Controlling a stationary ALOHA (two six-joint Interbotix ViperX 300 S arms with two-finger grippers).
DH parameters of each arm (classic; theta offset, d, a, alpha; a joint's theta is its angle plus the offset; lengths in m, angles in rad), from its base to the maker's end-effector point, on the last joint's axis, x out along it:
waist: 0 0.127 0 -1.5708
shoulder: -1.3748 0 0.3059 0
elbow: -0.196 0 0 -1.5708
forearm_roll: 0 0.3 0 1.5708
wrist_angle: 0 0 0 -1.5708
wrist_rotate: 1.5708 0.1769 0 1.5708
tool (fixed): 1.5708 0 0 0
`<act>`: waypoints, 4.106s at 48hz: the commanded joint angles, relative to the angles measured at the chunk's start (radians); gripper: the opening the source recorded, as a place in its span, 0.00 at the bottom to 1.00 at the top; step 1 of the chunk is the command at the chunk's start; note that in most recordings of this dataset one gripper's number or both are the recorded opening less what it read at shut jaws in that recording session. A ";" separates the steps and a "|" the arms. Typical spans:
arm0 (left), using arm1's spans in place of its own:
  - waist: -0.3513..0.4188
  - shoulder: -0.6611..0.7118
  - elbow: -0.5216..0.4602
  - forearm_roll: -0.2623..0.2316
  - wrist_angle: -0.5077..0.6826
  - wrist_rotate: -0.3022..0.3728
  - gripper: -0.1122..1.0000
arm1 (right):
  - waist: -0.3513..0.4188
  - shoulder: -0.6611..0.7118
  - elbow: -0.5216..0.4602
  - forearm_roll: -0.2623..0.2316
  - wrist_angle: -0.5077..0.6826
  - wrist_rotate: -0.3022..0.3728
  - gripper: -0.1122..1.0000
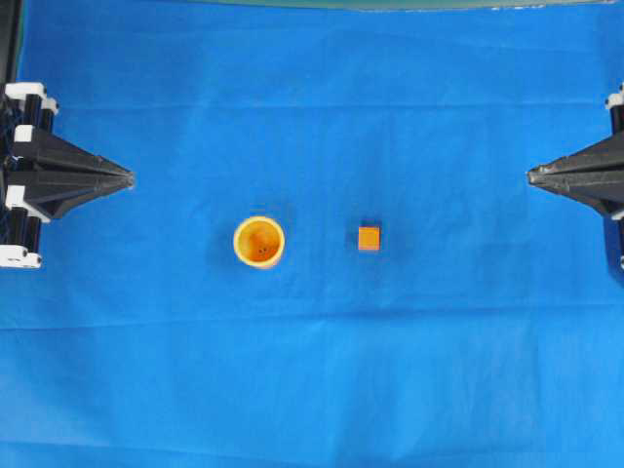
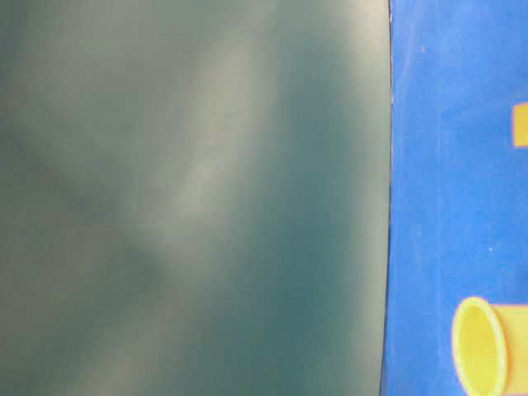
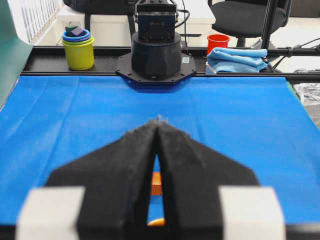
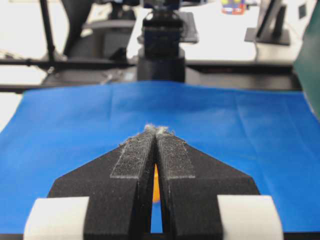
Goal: Move the block forward with right arm.
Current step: 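Move the open right gripper leftward toward the small orange cube, then lower the open right gripper down around the orange cube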
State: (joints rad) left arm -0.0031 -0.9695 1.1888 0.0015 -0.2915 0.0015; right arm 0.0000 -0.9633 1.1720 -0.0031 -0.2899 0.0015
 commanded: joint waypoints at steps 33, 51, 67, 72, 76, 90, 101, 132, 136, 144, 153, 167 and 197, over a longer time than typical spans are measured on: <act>0.005 0.009 -0.086 0.006 0.160 -0.021 0.11 | -0.055 0.123 -0.431 0.034 0.626 0.201 0.10; 0.005 0.009 -0.098 0.006 0.160 -0.021 0.11 | -0.051 0.268 -0.497 0.037 0.707 0.225 0.10; 0.005 0.011 -0.104 0.008 0.160 -0.020 0.11 | -0.041 0.449 -0.560 0.032 0.919 0.216 0.38; 0.005 0.009 -0.104 0.006 0.160 -0.020 0.11 | -0.041 0.514 -0.588 0.021 0.931 0.213 0.58; 0.005 0.011 -0.104 0.008 0.160 -0.021 0.11 | -0.041 0.563 -0.609 0.008 0.934 0.210 0.62; 0.005 0.009 -0.107 0.006 0.160 -0.021 0.11 | -0.029 0.729 -0.666 -0.006 0.933 0.124 0.66; 0.005 0.011 -0.112 0.006 0.160 -0.020 0.11 | -0.008 0.845 -0.681 -0.006 0.917 0.055 0.69; 0.005 0.009 -0.112 0.006 0.160 -0.020 0.11 | -0.008 1.008 -0.689 -0.005 0.795 -0.006 0.69; 0.005 0.009 -0.112 0.006 0.158 -0.020 0.11 | -0.008 1.022 -0.693 -0.005 0.775 -0.006 0.69; 0.005 0.009 -0.114 0.006 0.160 -0.020 0.11 | -0.008 1.046 -0.706 -0.005 0.762 -0.006 0.69; 0.005 0.009 -0.115 0.008 0.160 -0.018 0.11 | -0.008 1.068 -0.707 -0.003 0.738 -0.006 0.69; 0.005 0.009 -0.117 0.006 0.160 -0.018 0.11 | -0.008 1.092 -0.706 -0.003 0.713 -0.006 0.69; 0.005 0.009 -0.123 0.008 0.160 -0.018 0.11 | -0.008 1.127 -0.676 -0.003 0.663 -0.006 0.69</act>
State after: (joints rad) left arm 0.0000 -0.9679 1.1014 0.0061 -0.1273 -0.0184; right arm -0.0092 0.1718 0.5031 -0.0077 0.3850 -0.0031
